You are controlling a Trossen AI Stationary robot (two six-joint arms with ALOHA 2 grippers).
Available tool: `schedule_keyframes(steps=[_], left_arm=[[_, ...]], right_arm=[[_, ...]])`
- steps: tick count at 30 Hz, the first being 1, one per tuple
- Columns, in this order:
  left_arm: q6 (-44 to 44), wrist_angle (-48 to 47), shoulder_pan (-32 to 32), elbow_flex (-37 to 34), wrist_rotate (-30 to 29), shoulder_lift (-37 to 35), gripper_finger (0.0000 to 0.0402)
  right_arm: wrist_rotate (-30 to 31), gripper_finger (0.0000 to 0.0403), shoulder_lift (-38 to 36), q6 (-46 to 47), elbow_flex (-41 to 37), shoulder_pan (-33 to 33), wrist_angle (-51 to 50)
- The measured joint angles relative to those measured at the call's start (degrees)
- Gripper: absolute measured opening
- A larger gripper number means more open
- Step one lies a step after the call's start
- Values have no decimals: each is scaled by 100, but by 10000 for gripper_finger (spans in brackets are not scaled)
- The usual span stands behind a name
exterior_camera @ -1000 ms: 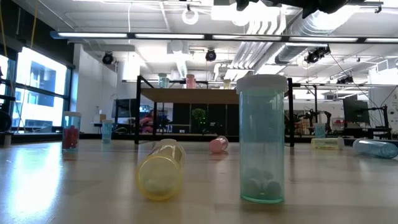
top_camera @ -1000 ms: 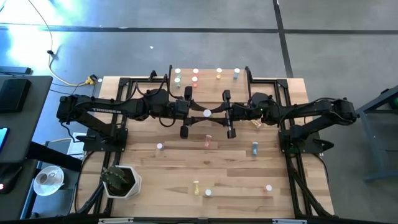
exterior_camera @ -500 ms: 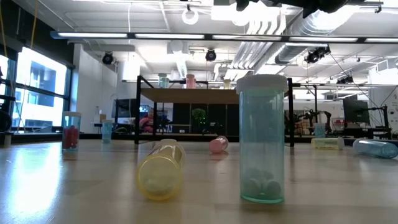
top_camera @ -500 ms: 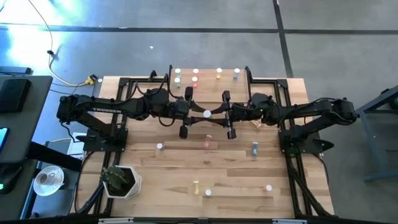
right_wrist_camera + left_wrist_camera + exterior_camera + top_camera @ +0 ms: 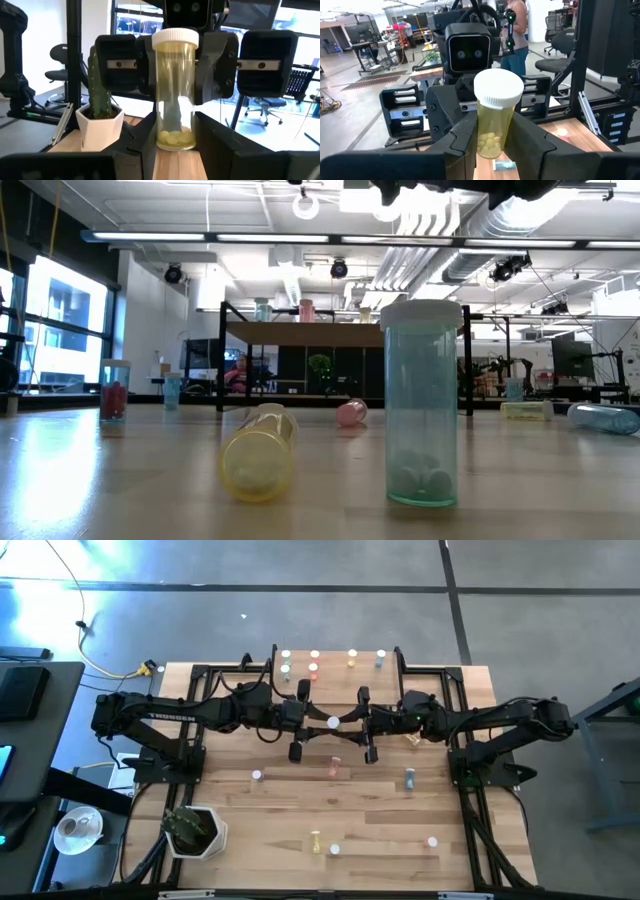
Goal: Pick and place medicine bottles onto shelf by color
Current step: Put the yellow pill bottle on the shelf
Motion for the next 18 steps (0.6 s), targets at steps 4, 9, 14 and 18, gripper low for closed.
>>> schedule_keyframes(steps=[4, 9, 14, 18], left_arm=[[12, -113, -2, 0, -139, 0, 90], [22, -288, 3, 0, -406, 0, 90], [22, -327, 20, 0, -453, 0, 90], [24, -356, 11, 0, -638, 0, 90]], right_arm=[[46, 119, -19, 15, 0, -4, -236], [252, 119, -57, 45, -2, -4, -386], [580, 119, -57, 22, -2, -7, -477], [603, 125, -57, 214, -2, -6, -652]])
